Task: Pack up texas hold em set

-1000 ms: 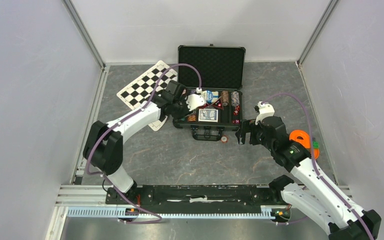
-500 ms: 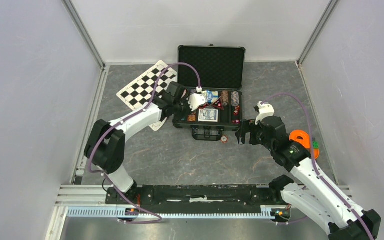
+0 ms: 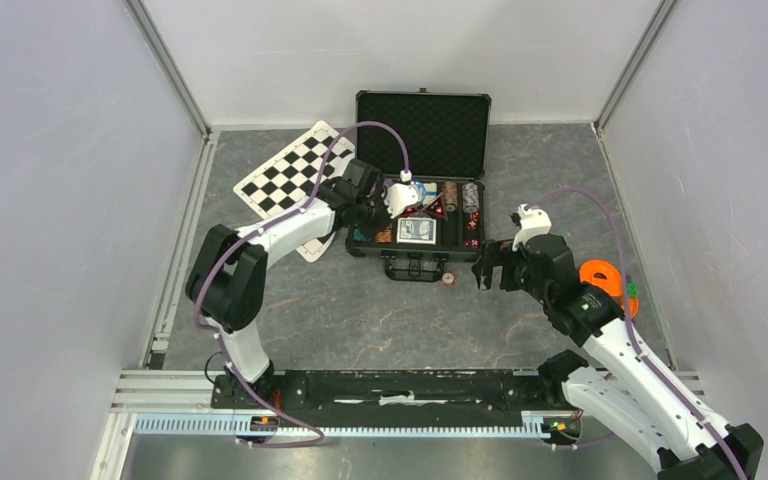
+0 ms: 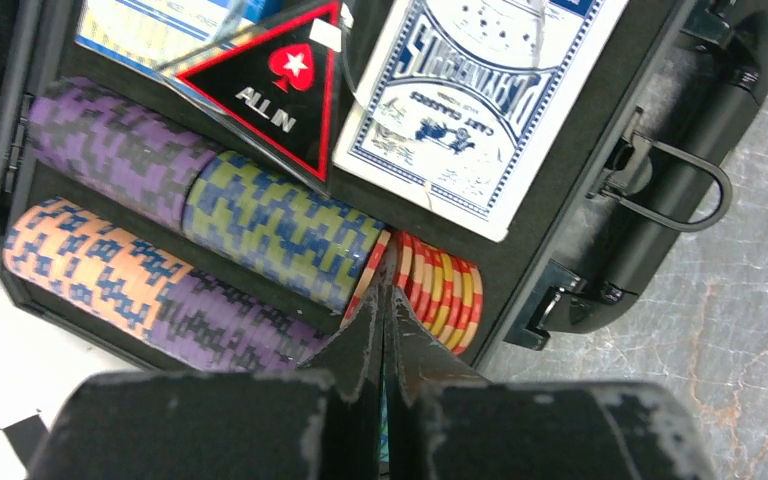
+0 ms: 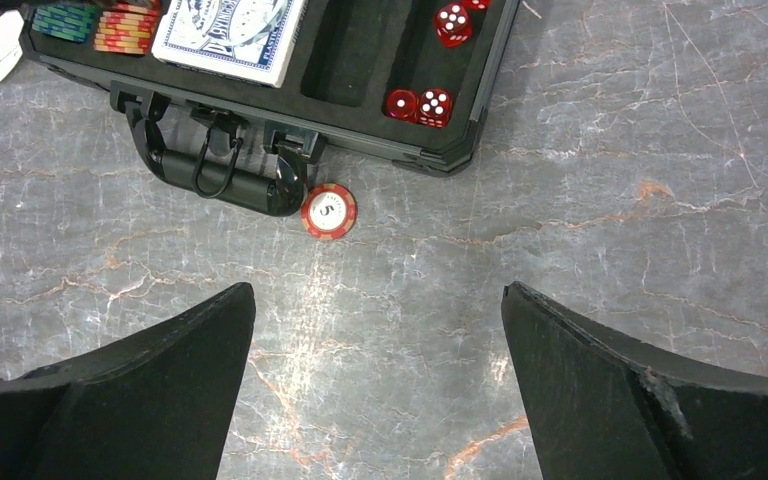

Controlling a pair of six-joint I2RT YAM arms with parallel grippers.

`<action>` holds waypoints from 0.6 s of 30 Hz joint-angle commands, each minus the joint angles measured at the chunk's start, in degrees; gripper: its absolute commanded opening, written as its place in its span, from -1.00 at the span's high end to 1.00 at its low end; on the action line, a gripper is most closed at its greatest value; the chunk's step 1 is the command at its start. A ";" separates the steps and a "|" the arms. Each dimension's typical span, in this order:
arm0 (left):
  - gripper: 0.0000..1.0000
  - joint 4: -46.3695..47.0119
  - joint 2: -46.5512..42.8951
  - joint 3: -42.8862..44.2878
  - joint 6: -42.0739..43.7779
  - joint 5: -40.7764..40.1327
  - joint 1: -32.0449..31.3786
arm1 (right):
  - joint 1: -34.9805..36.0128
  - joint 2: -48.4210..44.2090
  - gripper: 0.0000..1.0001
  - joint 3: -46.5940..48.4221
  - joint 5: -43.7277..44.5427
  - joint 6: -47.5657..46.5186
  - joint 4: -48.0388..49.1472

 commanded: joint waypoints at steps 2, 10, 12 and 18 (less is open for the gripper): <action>0.96 0.36 3.91 3.70 -0.34 0.92 0.34 | -0.03 -0.52 -0.98 -1.13 0.89 0.07 0.60; 0.96 -3.02 -1.52 3.21 -1.15 2.61 0.32 | -0.03 -0.27 -0.99 -0.40 1.06 0.12 0.33; 0.96 -3.42 -4.25 2.58 -1.65 1.43 0.34 | -0.03 -0.06 -0.98 -0.17 1.03 0.17 0.35; 0.96 -1.88 -7.80 0.95 -5.06 0.23 0.34 | -0.05 -0.23 -0.98 -1.46 0.45 0.65 1.36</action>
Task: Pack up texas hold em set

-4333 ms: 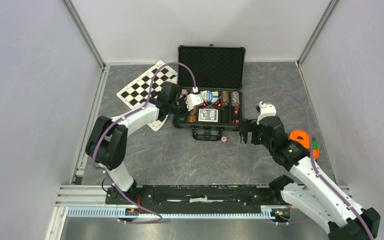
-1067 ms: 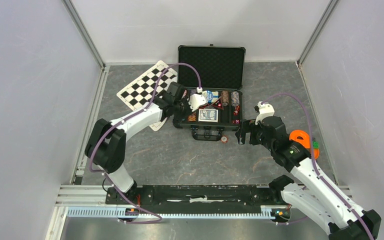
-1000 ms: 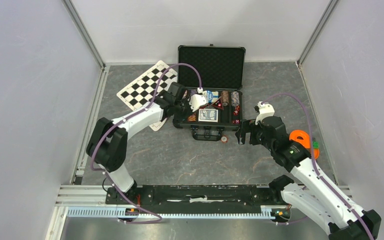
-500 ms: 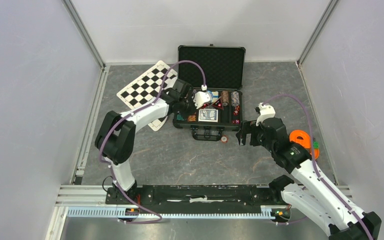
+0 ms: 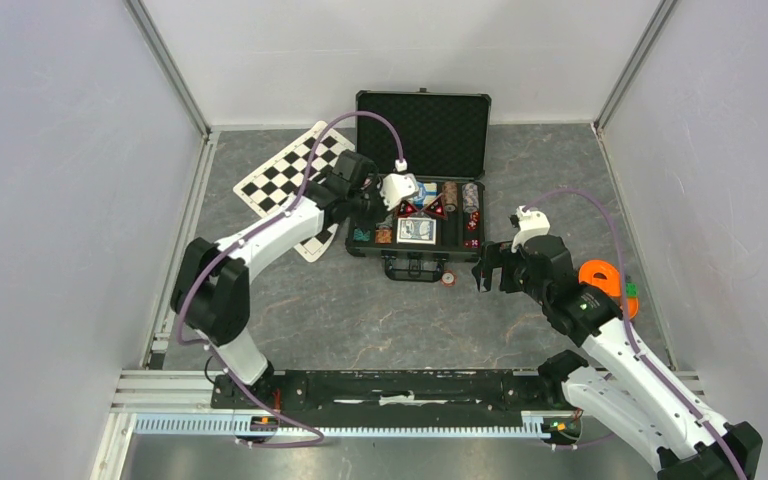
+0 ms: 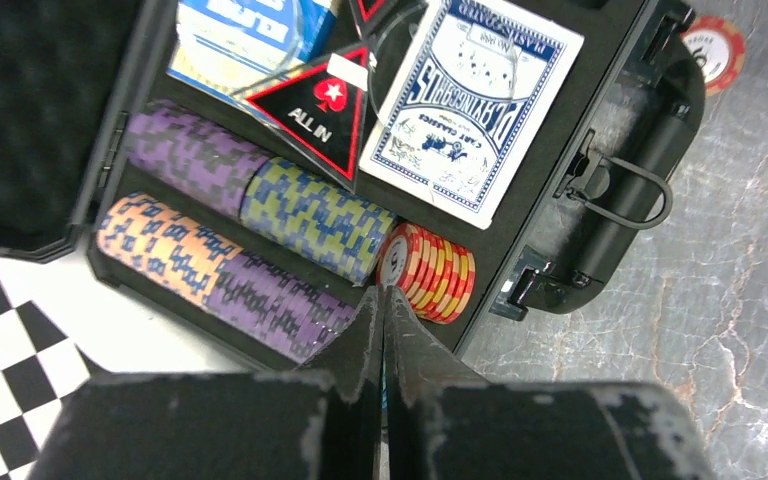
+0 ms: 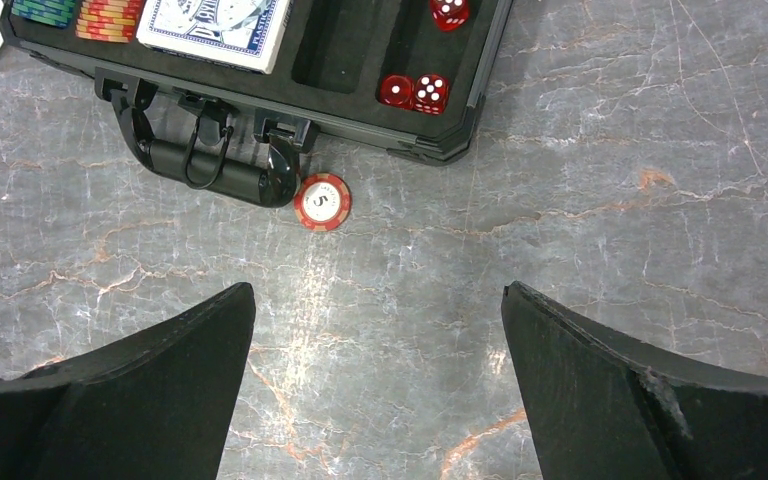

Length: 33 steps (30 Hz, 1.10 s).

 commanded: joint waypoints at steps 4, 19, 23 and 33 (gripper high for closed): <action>0.96 6.00 -3.02 -4.21 -5.68 -1.33 0.19 | -0.03 0.42 -0.98 -1.21 -0.32 1.01 2.19; 0.96 10.93 7.77 -2.80 -5.71 -3.33 0.92 | -0.04 0.91 -0.98 -1.32 0.21 0.50 2.70; 0.96 10.87 5.67 -3.42 -6.35 -2.97 1.07 | -0.03 1.55 -0.98 -1.07 0.02 0.14 2.10; 0.77 11.09 -7.72 -9.34 -12.05 -1.11 0.98 | 0.67 12.10 -0.76 -1.56 -0.95 -0.55 1.56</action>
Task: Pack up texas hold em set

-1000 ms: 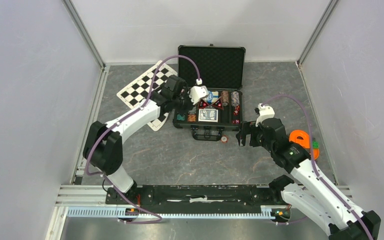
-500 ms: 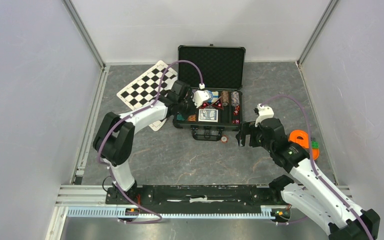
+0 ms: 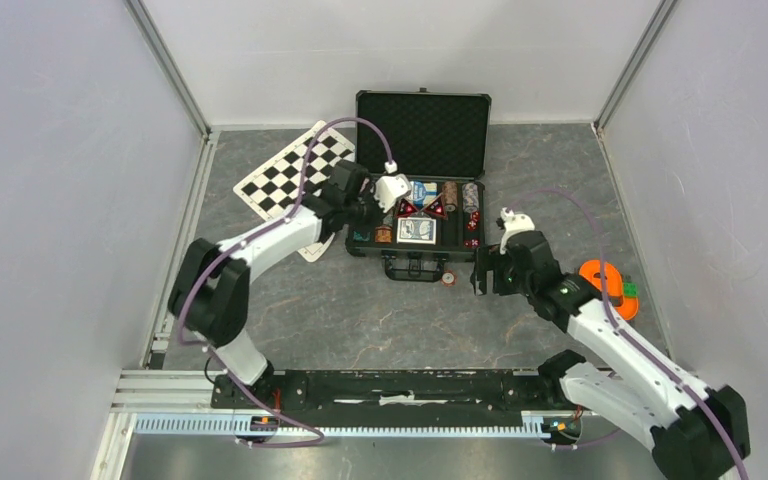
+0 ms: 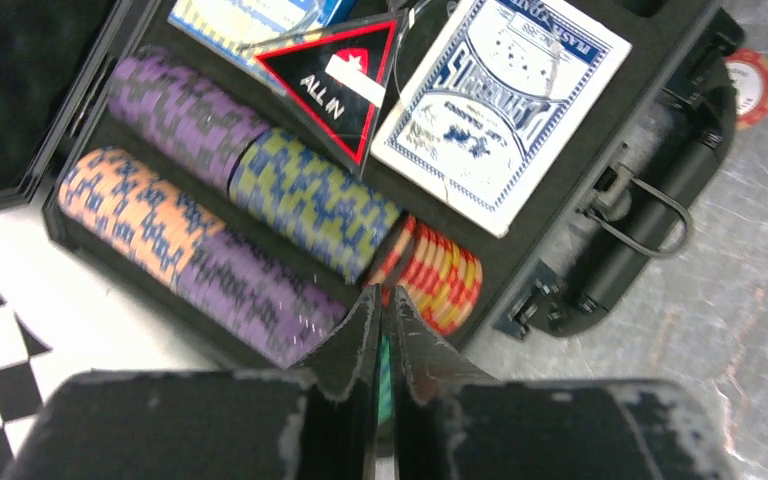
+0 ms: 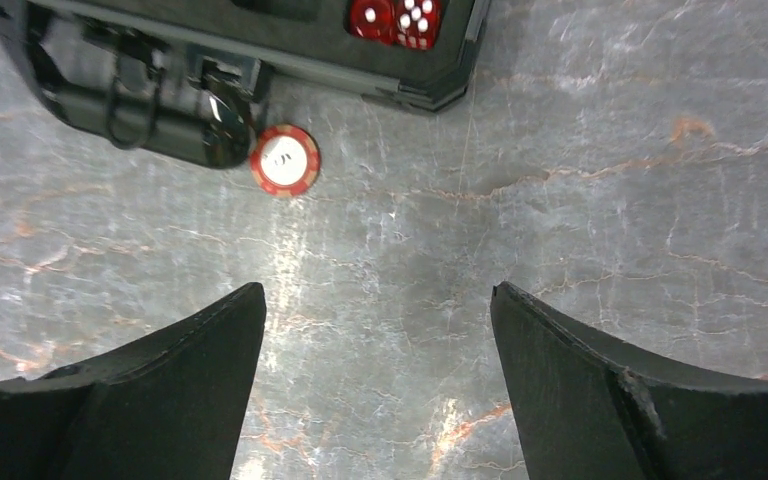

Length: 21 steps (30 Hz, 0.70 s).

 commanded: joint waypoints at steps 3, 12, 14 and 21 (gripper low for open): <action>0.42 10.30 -14.88 -11.49 -12.10 -2.07 0.34 | 4.10 11.84 -0.72 0.19 0.75 -0.59 2.68; -0.99 28.97 -30.72 -28.83 -33.95 -6.90 0.36 | 9.09 27.57 -0.64 6.54 3.30 -2.50 8.02; -0.99 29.80 -31.43 -30.05 -38.40 -9.48 0.41 | 9.15 29.73 -0.64 7.27 2.74 -3.07 9.84; -0.99 30.07 -30.15 -30.69 -47.46 -12.53 0.71 | 9.13 35.54 -0.62 9.18 1.03 -5.72 13.68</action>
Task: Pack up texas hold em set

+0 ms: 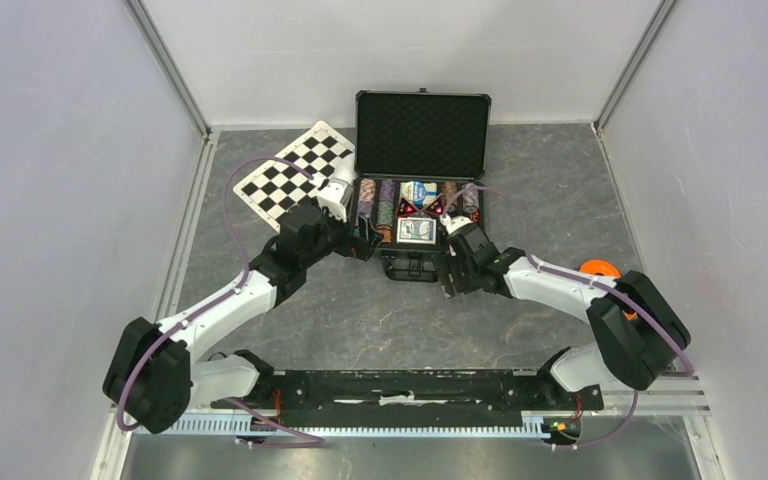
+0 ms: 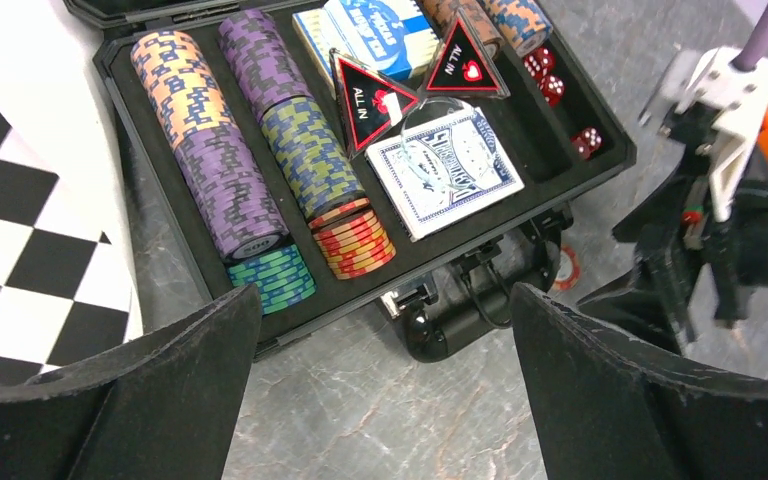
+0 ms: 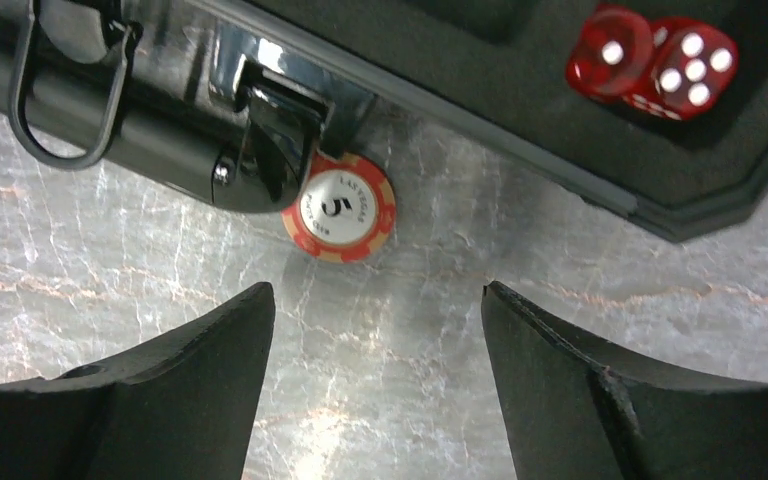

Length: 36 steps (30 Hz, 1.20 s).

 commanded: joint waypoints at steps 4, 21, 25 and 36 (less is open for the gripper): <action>-0.99 3.72 1.53 1.19 -11.15 -2.43 0.85 | 0.27 4.99 -0.55 2.48 -1.69 -3.32 6.87; -0.99 3.58 -1.54 -0.18 -8.51 -4.79 1.06 | 0.30 9.00 0.00 4.16 -3.50 -4.69 6.11; -0.99 3.54 -1.68 -0.24 -8.38 -4.99 1.07 | 0.35 10.08 0.20 4.39 -4.45 -5.66 4.28; -0.99 0.16 -0.10 1.27 -15.59 -5.55 1.07 | 1.52 -2.32 0.19 -1.75 -5.24 -3.49 -1.30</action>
